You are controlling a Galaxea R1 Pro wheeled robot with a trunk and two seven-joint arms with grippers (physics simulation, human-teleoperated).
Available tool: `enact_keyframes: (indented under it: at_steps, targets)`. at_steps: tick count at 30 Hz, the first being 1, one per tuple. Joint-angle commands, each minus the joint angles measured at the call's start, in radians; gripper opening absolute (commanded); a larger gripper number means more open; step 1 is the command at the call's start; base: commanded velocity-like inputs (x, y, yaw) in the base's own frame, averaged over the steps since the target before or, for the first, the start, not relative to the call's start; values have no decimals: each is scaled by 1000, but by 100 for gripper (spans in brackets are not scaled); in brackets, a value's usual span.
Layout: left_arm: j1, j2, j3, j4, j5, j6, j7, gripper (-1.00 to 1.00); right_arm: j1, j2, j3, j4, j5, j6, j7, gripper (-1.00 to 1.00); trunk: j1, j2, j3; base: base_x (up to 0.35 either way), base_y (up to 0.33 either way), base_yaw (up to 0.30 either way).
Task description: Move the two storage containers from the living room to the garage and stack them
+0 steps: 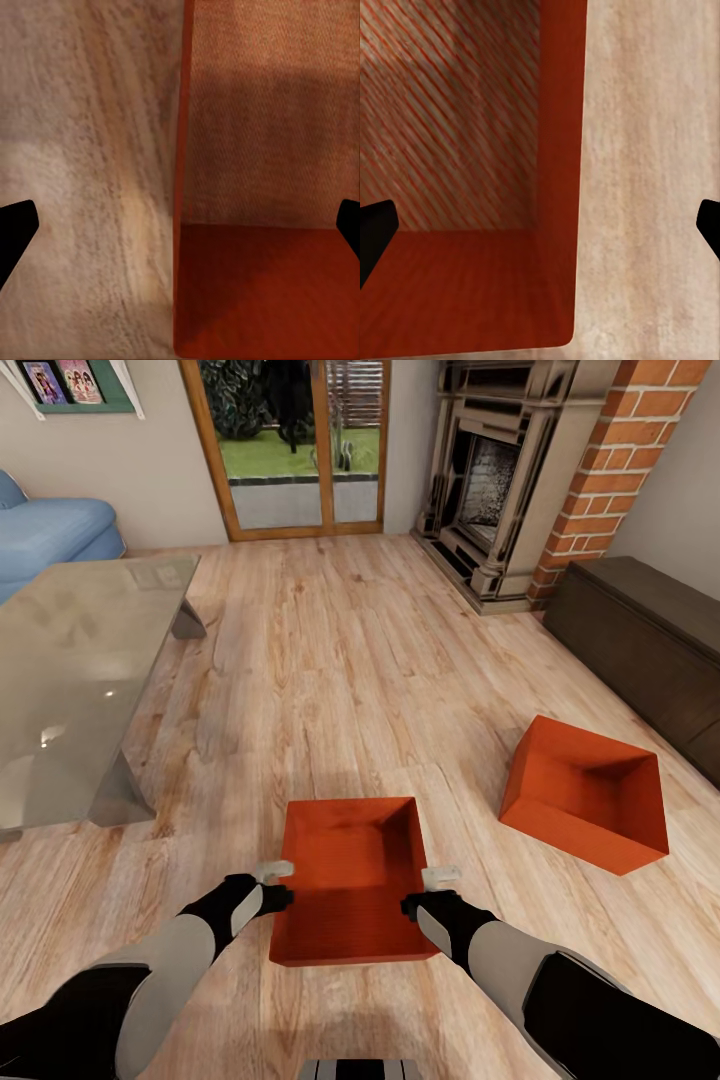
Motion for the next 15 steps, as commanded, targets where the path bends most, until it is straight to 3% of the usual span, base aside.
enact_keyframes:
  at_steps: [1, 10, 15]
  targets:
    - [0, 1, 2, -2, 10, 6, 6, 100, 0, 0, 8, -1, -6, 6, -5, 100, 0, 0, -1, 0, 0, 0]
    - [0, 2, 1, -2, 10, 7, 6, 100, 0, 0, 8, -1, -6, 6, -5, 100, 0, 0, -1, 0, 0, 0]
    - [0, 1, -1, -2, 10, 7, 6, 100, 0, 0, 8, -2, -6, 6, -5, 100, 19, -35, -16, 0, 0, 0]
